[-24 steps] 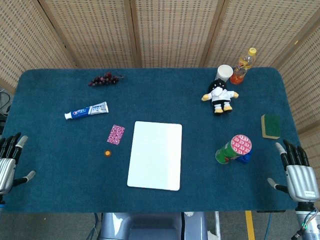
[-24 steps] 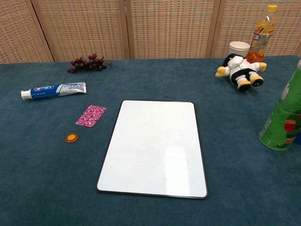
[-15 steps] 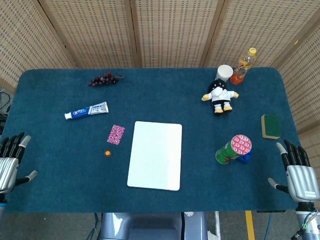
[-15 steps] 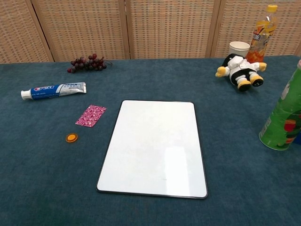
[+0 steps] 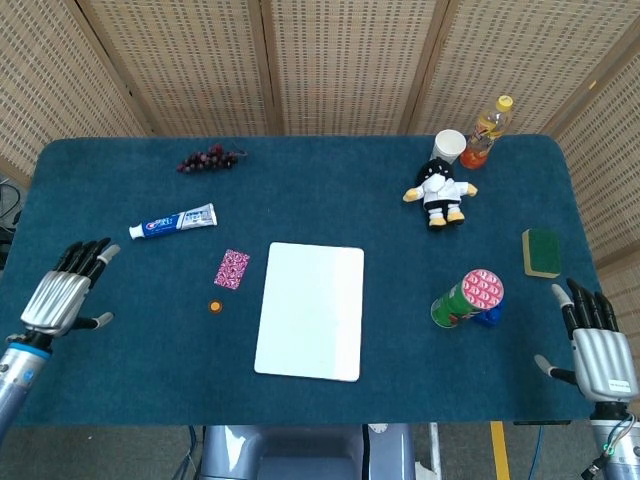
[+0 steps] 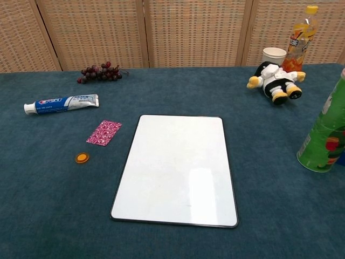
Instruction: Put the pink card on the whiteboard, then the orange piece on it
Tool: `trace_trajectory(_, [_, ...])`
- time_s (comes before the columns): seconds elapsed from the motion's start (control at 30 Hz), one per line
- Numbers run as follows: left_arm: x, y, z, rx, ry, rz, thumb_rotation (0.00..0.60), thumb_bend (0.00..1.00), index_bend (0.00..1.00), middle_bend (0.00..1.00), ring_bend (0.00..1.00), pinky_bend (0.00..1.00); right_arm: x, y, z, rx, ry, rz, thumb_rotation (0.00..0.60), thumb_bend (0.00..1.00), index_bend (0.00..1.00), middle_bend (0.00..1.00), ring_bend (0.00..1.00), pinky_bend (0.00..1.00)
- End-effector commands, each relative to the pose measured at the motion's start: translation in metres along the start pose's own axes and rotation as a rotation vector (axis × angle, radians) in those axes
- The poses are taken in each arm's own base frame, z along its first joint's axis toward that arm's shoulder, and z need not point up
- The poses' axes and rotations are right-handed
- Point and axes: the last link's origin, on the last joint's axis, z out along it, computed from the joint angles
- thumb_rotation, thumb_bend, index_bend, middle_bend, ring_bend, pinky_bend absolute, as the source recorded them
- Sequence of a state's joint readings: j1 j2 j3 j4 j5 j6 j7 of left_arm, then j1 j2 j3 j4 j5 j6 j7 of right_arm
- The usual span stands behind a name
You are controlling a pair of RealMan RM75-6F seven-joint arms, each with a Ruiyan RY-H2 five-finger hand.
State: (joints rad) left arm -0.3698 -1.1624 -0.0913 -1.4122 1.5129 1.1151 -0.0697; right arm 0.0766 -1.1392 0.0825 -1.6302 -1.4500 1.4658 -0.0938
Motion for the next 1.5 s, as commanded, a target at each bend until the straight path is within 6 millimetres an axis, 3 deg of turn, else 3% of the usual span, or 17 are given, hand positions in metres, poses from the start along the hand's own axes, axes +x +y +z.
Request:
trace_trajectory(0.03, [0.005,0.008,0.053,-0.047,-0.053,0.024,0.600,0.01,0.00,0.00,0.00,0.00,-0.001,0.000,0.000,0.002,-0.007,0.000,0.600,0.00,0.00,0.00,0.00,0.00])
trace_trajectory(0.3, [-0.008,0.047,0.125,-0.095,-0.183,0.049,0.600,0.02,0.00,0.00,0.00,0.00,-0.002,0.000,0.002,-0.004,-0.032,-0.005,0.600,0.00,0.00,0.00,0.00,0.00])
trace_trajectory(0.43, [-0.016,0.065,0.147,-0.105,-0.222,0.055,0.600,0.02,0.00,0.00,0.00,0.00,-0.002,0.000,0.002,-0.004,-0.046,-0.005,0.600,0.00,0.00,0.00,0.00,0.00])
trace_trajectory(0.67, [-0.025,0.097,0.176,-0.131,-0.264,0.042,0.600,0.03,0.10,0.00,0.00,0.00,-0.002,0.004,0.004,-0.014,-0.073,0.019,0.600,0.00,0.00,0.00,0.00,0.00])
trace_trajectory(0.87, [-0.028,0.115,0.184,-0.162,-0.263,0.076,0.600,0.03,0.20,0.00,0.00,0.00,-0.001,0.005,0.004,-0.007,-0.082,0.039,0.600,0.00,0.00,0.00,0.00,0.00])
trace_trajectory(1.2, [-0.046,0.127,0.180,-0.154,-0.311,0.095,0.600,0.03,0.20,0.00,0.00,0.00,-0.001,0.006,0.003,-0.002,-0.087,0.057,0.600,0.00,0.00,0.00,0.00,0.00])
trace_trajectory(1.5, [-0.049,0.137,0.177,-0.146,-0.327,0.103,0.600,0.03,0.20,0.00,0.00,0.00,0.000,0.006,0.004,0.002,-0.088,0.067,0.600,0.00,0.00,0.00,0.00,0.00])
